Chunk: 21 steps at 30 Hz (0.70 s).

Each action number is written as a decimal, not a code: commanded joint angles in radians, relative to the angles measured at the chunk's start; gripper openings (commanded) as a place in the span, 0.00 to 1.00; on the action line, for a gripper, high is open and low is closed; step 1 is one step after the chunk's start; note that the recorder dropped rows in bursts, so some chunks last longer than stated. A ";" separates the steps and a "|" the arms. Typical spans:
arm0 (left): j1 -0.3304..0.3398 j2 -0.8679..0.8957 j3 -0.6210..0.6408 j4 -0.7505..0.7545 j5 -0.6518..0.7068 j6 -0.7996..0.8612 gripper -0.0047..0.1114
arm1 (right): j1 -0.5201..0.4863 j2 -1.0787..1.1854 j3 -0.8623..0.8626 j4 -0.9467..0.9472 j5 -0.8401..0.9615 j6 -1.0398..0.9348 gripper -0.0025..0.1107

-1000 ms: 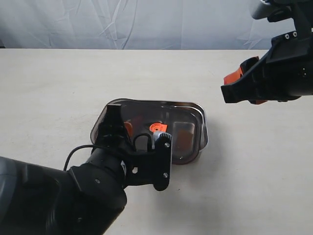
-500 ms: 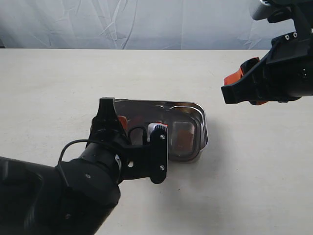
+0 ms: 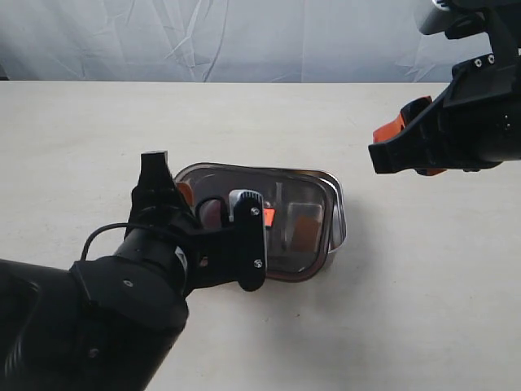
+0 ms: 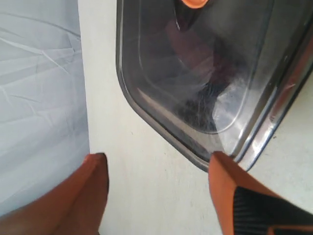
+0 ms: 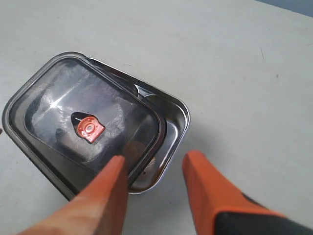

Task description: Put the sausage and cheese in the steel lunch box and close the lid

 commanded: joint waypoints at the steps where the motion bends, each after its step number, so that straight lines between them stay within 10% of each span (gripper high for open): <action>1: -0.011 -0.015 0.004 0.021 -0.002 -0.002 0.54 | 0.000 -0.007 -0.005 -0.009 -0.017 -0.001 0.37; 7: -0.008 -0.017 0.004 0.024 0.168 -0.050 0.52 | 0.000 -0.007 -0.005 -0.009 0.002 -0.001 0.37; 10: 0.035 -0.037 0.004 0.010 0.243 -0.167 0.35 | 0.000 -0.007 -0.005 -0.009 0.030 -0.001 0.37; 14: 0.157 -0.078 0.004 -0.053 0.243 -0.277 0.04 | 0.000 -0.007 -0.005 -0.009 0.036 -0.001 0.37; 21: 0.481 -0.143 -0.007 -0.436 -0.077 -0.200 0.04 | 0.000 -0.007 -0.005 -0.005 0.032 0.007 0.37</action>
